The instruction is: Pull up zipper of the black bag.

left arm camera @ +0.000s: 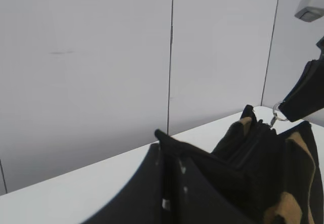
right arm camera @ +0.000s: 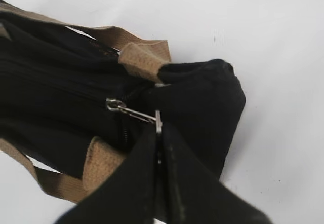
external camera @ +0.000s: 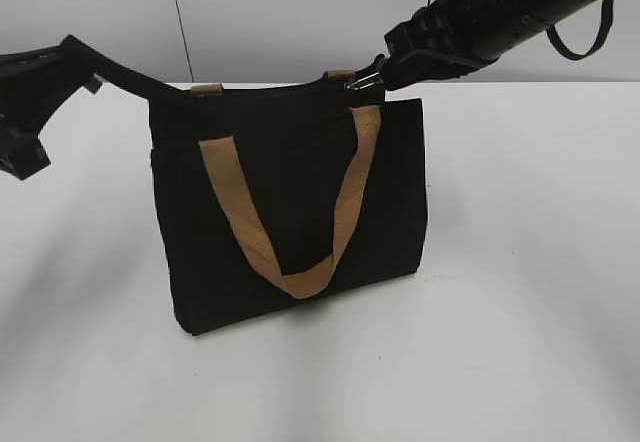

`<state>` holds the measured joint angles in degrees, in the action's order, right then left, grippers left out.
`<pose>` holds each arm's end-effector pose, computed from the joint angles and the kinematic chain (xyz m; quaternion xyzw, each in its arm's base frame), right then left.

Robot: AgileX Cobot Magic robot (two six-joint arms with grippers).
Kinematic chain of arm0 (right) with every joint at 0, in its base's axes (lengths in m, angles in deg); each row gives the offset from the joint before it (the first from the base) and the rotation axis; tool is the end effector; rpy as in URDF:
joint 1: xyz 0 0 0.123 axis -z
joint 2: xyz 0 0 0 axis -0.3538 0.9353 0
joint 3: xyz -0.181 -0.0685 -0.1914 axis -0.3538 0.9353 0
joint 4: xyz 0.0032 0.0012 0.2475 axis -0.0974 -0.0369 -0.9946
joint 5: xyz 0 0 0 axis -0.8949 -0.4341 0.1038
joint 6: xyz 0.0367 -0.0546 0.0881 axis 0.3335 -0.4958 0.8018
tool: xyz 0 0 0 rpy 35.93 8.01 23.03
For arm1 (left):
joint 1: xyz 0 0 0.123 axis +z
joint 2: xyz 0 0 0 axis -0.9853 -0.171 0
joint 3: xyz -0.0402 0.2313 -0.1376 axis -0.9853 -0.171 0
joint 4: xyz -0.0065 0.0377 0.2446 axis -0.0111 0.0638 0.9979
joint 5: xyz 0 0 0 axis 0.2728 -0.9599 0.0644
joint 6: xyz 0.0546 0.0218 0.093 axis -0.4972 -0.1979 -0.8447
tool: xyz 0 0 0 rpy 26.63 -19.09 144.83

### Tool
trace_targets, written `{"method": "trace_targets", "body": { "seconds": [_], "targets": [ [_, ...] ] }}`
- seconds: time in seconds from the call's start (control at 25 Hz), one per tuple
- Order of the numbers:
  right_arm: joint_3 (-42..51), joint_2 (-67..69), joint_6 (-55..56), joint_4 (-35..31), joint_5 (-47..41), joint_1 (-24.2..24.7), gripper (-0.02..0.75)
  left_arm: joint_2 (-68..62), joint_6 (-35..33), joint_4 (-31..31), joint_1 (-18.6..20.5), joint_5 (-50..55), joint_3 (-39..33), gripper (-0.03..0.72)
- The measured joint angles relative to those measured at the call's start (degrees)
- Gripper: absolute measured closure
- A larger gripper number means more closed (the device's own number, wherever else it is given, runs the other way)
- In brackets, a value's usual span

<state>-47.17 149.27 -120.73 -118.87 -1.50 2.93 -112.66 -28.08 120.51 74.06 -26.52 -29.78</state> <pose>0.3465 0.1503 0.2515 -0.2480 0.8947 0.1951 0.3162 0.2303 -0.0806 0.2281 0.2483 0.6406 -0.1926 0.7007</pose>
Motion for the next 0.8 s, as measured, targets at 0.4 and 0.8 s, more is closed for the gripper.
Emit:
{"method": "trace_targets", "body": {
  "seconds": [0.4,0.8],
  "targets": [
    [0.0,-1.0,0.0,-2.8,-0.1,-0.1,0.452,0.0,0.0,-1.3,0.1,2.3,0.0,0.694],
    [0.0,-1.4,0.0,-2.9,-0.9,-0.1,0.281,0.0,2.3,-1.7,0.1,5.7,0.0,0.482]
  ]
}}
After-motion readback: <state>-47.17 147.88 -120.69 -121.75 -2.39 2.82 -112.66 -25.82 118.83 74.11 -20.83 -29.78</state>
